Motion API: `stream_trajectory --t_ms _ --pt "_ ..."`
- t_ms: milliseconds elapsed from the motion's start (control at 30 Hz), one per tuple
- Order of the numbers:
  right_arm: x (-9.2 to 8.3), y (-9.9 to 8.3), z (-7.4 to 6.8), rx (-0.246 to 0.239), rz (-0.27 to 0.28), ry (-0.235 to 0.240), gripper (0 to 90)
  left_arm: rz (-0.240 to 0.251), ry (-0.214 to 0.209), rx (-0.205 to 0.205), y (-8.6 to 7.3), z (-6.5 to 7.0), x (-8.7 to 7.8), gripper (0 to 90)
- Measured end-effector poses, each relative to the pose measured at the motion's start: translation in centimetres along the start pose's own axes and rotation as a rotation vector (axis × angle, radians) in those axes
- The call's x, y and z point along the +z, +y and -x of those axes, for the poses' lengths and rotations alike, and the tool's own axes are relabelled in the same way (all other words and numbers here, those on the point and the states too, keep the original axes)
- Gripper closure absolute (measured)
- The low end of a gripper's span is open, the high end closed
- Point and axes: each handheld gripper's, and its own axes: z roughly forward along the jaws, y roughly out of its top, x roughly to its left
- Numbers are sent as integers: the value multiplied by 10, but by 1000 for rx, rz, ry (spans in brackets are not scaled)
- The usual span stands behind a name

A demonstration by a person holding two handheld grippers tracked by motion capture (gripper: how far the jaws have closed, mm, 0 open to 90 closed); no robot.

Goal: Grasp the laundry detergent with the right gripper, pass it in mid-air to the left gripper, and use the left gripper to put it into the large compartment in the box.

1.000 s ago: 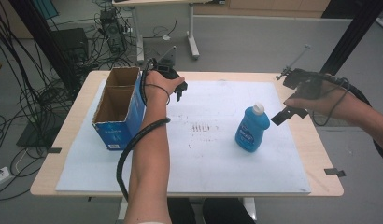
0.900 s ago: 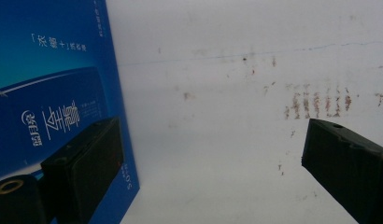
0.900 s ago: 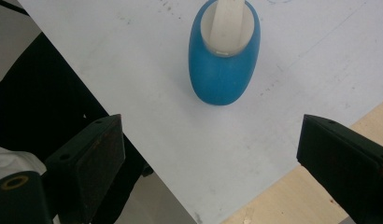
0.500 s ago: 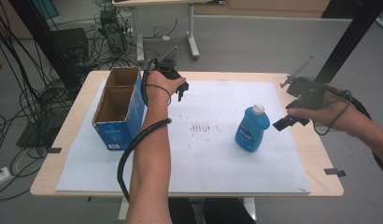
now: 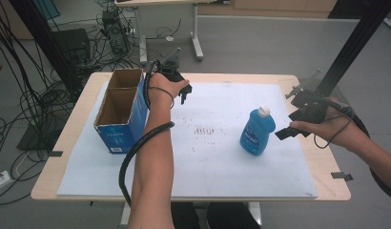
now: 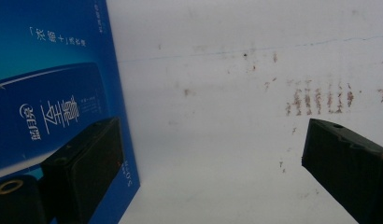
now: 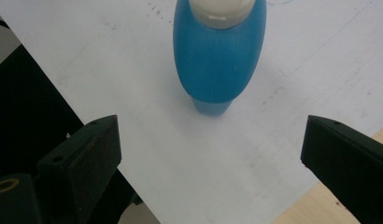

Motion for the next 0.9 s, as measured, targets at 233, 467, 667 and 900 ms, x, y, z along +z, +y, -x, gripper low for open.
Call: stream_trajectory --t_ms 233,467,667,900 --pt "16 -11 1 17 45 -6 50 -1 0 1 -1 0 3 62" --pt "26 -18 -2 7 99 -32 50 -8 6 4 -1 0 6 62" --pt "39 -24 -6 6 134 -49 50 -13 12 7 -2 -1 6 61" --pt "50 -29 -7 14 173 -70 47 -14 13 4 -2 -2 6 61"
